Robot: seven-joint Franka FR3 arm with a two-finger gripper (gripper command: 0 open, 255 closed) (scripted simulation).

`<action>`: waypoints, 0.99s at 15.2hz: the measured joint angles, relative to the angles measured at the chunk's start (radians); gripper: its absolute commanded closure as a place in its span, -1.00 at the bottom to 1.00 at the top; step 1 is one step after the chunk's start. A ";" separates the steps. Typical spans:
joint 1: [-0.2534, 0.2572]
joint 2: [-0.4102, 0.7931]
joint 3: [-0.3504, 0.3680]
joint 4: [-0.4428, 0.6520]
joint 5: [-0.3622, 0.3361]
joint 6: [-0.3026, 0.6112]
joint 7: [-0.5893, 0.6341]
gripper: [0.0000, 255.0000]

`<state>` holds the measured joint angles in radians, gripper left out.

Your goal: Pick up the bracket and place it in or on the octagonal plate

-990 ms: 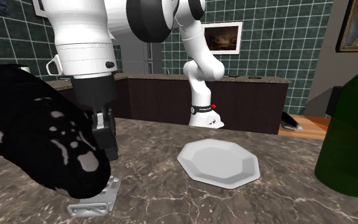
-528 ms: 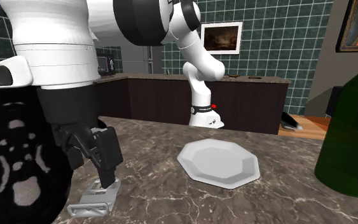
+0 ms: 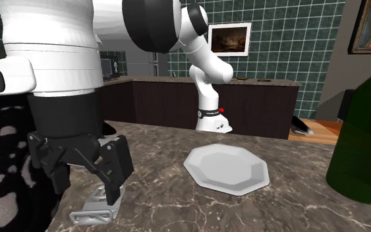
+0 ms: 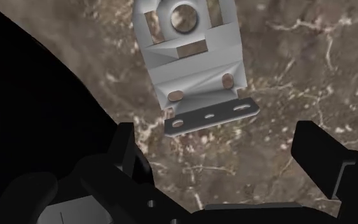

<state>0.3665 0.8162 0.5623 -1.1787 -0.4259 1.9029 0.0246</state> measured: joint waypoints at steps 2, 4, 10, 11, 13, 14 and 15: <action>-0.003 -0.001 0.000 -0.013 -0.004 0.040 0.003 -1.00; 0.005 0.013 -0.005 0.005 -0.008 0.060 0.001 -1.00; 0.009 0.016 -0.010 0.007 -0.005 0.072 -0.004 1.00; 0.009 0.013 -0.011 0.000 -0.006 0.077 0.001 1.00; 0.003 0.020 -0.012 -0.039 -0.010 0.110 0.012 1.00; 0.004 0.029 -0.011 -0.048 -0.007 0.119 0.015 1.00; 0.004 0.028 -0.010 -0.057 -0.004 0.108 0.018 1.00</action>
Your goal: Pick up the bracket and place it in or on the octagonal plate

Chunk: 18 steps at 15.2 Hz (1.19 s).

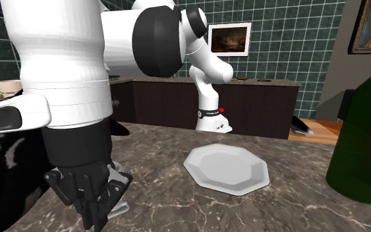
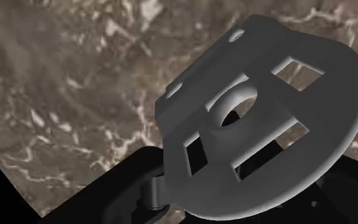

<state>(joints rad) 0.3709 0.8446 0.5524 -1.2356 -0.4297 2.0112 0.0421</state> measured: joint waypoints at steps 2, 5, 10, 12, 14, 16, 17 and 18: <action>0.000 -0.001 0.001 -0.007 0.002 -0.008 0.002 1.00; 0.004 0.018 -0.003 0.028 0.002 -0.026 -0.009 -1.00; -0.033 -0.068 0.036 -0.034 0.014 -0.066 -0.091 -1.00; -0.068 -0.128 0.062 -0.087 0.024 -0.083 -0.150 -1.00; -0.101 -0.187 0.089 -0.138 0.036 -0.100 -0.209 -1.00; -0.112 -0.214 0.101 -0.154 0.043 -0.112 -0.232 -1.00; -0.113 -0.214 0.101 -0.160 0.042 -0.108 -0.236 -1.00; -0.115 -0.213 0.101 -0.170 0.040 -0.098 -0.236 -1.00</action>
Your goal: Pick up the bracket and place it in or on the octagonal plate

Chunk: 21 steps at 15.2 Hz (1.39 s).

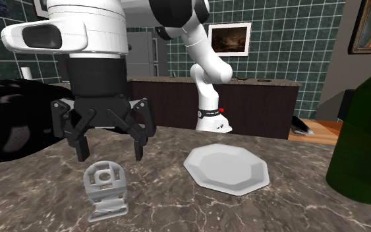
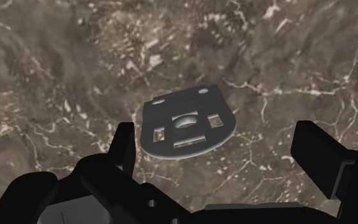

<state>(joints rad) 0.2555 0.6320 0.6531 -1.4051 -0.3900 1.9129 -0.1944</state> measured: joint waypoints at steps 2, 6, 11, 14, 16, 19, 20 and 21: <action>0.001 0.010 -0.004 -0.012 -0.007 0.019 0.002 -1.00; 0.000 0.023 -0.010 -0.034 -0.015 0.051 0.007 -1.00; -0.001 0.023 -0.010 -0.038 -0.016 0.056 0.008 -1.00; -0.001 0.022 -0.011 -0.038 -0.016 0.056 0.008 1.00; -0.001 0.023 -0.011 -0.037 -0.016 0.056 0.008 1.00; -0.001 0.022 -0.011 -0.038 -0.016 0.056 0.008 1.00; -0.001 0.022 -0.011 -0.038 -0.016 0.056 0.007 1.00; -0.001 0.023 -0.011 -0.038 -0.016 0.056 0.007 1.00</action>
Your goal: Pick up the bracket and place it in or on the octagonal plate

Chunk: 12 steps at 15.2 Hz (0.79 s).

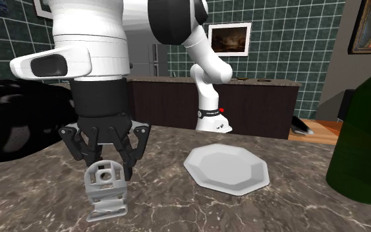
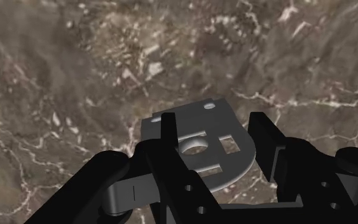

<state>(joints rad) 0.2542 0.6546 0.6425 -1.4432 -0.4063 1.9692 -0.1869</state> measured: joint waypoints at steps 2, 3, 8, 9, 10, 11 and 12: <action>0.000 -0.002 0.001 0.002 0.002 -0.005 -0.001 1.00; 0.000 -0.006 0.003 0.007 0.004 -0.013 -0.002 1.00; 0.000 -0.024 0.012 0.043 0.018 -0.063 -0.012 1.00; 0.000 -0.029 0.014 0.048 0.020 -0.072 -0.014 1.00; 0.002 -0.030 0.015 0.061 0.022 -0.085 -0.016 1.00; 0.005 -0.030 0.015 0.078 0.024 -0.101 -0.019 1.00; 0.005 -0.035 0.017 0.082 0.027 -0.109 -0.020 1.00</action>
<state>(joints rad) 0.2589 0.6196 0.6598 -1.3614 -0.3797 1.8600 -0.2068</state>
